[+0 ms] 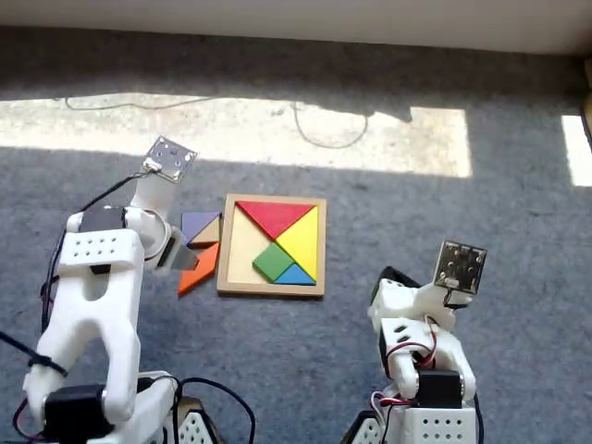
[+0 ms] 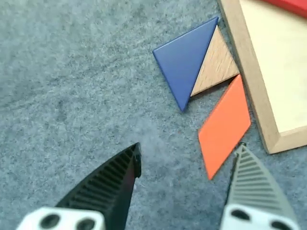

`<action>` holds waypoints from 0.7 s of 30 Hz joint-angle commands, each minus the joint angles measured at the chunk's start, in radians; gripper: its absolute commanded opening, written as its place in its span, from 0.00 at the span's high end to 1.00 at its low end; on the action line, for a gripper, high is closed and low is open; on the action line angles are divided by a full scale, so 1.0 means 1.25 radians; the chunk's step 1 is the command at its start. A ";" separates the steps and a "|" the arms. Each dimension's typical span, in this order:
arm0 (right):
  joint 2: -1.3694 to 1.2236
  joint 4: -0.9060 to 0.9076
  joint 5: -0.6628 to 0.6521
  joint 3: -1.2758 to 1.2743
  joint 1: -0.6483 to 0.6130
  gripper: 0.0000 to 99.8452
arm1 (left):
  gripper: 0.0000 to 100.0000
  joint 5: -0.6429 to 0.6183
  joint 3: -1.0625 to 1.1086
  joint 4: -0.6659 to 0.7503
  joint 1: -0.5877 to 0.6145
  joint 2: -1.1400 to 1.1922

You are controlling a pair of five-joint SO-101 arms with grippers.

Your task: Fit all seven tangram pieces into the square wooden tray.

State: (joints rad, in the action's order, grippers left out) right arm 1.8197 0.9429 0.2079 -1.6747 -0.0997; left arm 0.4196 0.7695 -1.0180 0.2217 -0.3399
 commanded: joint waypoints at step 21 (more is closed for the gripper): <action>0.013 0.002 -0.010 -0.095 0.009 1.00 | 0.71 -0.017 -0.174 0.016 -0.127 0.279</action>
State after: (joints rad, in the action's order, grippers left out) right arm 1.8197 0.9429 0.2079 -1.6747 -0.0997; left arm 0.4074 0.5900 -1.0088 0.0944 0.0100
